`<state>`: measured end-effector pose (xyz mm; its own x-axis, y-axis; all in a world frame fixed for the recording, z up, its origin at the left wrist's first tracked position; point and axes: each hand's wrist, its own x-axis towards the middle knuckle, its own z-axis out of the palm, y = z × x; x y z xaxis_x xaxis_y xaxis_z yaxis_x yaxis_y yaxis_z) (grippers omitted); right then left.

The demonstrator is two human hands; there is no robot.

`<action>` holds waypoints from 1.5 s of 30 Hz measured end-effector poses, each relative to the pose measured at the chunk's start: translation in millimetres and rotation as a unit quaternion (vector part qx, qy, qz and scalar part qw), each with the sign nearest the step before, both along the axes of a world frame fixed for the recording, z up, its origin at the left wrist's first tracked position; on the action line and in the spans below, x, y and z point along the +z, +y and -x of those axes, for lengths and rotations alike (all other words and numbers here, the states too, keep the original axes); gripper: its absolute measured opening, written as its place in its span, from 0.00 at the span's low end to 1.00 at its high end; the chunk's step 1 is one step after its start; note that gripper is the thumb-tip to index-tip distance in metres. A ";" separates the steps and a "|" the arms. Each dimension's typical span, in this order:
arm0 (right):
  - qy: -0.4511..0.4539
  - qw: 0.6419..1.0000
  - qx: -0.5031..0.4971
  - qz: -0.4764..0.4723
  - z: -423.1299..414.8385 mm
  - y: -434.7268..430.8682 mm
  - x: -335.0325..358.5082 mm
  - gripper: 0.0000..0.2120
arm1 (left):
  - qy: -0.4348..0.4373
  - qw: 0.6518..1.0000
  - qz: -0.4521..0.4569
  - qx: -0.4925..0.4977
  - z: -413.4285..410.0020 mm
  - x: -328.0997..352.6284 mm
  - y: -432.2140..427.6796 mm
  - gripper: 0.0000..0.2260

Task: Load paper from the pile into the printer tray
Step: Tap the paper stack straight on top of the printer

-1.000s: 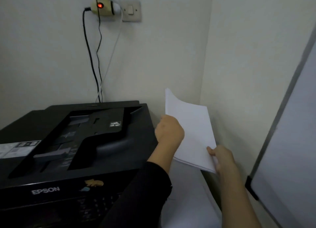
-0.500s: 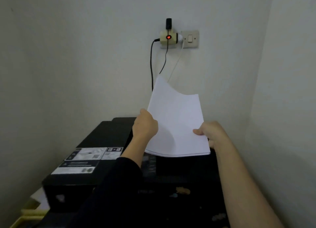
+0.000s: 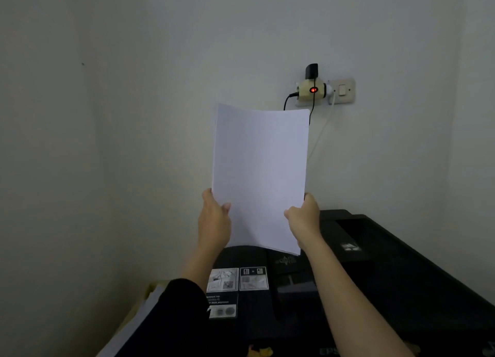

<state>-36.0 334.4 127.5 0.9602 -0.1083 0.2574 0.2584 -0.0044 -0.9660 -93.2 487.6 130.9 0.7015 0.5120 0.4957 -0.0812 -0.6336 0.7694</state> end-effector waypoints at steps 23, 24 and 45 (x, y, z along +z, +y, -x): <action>-0.091 0.996 -0.021 -0.016 -8.1 22.6 -16.0 0.16 | -0.110 0.987 0.114 -0.022 -16.9 -8.1 20.9 0.16; -0.094 0.995 -0.026 -0.014 -8.8 24.1 -15.8 0.15 | -0.115 0.987 0.112 -0.009 -17.9 -7.7 20.6 0.16; -0.035 0.997 -0.023 0.069 -7.5 29.3 -36.5 0.19 | -0.040 0.997 0.070 0.008 -17.4 -44.3 18.2 0.13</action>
<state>-28.5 363.7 91.0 0.9346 -0.1100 0.3384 0.3209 -0.1501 -0.9351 -75.8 505.8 86.6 0.6538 0.5912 0.4722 -0.1353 -0.5227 0.8417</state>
